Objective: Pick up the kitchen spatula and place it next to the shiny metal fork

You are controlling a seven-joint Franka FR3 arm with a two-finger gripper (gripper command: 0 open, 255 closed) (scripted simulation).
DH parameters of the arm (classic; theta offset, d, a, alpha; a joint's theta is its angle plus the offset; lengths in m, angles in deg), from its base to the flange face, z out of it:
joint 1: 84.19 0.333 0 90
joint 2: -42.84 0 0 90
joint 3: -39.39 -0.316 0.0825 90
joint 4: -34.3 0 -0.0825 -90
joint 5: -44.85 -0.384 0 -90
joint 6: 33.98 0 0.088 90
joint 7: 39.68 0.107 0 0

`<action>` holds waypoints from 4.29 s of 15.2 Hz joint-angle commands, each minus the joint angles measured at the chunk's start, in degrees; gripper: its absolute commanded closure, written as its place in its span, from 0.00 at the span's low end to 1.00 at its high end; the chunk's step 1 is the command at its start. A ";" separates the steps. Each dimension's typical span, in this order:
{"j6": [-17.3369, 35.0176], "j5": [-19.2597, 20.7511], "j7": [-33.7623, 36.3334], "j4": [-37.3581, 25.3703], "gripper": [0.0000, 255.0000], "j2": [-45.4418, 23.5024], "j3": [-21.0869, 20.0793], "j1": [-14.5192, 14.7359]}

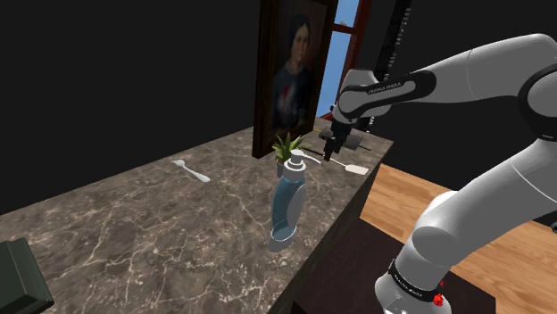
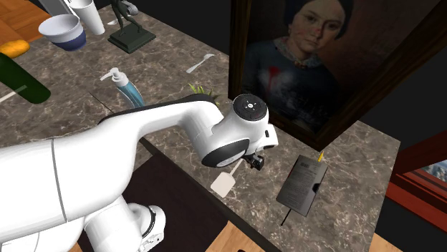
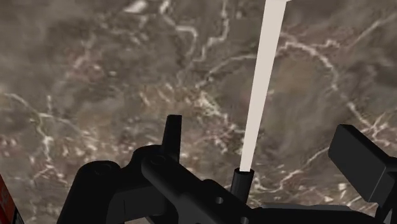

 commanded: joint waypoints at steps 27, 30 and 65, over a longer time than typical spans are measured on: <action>-9.60 -0.05 0.38 -7.10 1.00 2.55 -0.88 0.06; -11.97 -0.11 0.43 -9.14 1.00 2.88 -1.07 0.11; -11.46 -7.32 39.18 -19.28 1.00 -7.82 -29.82 13.86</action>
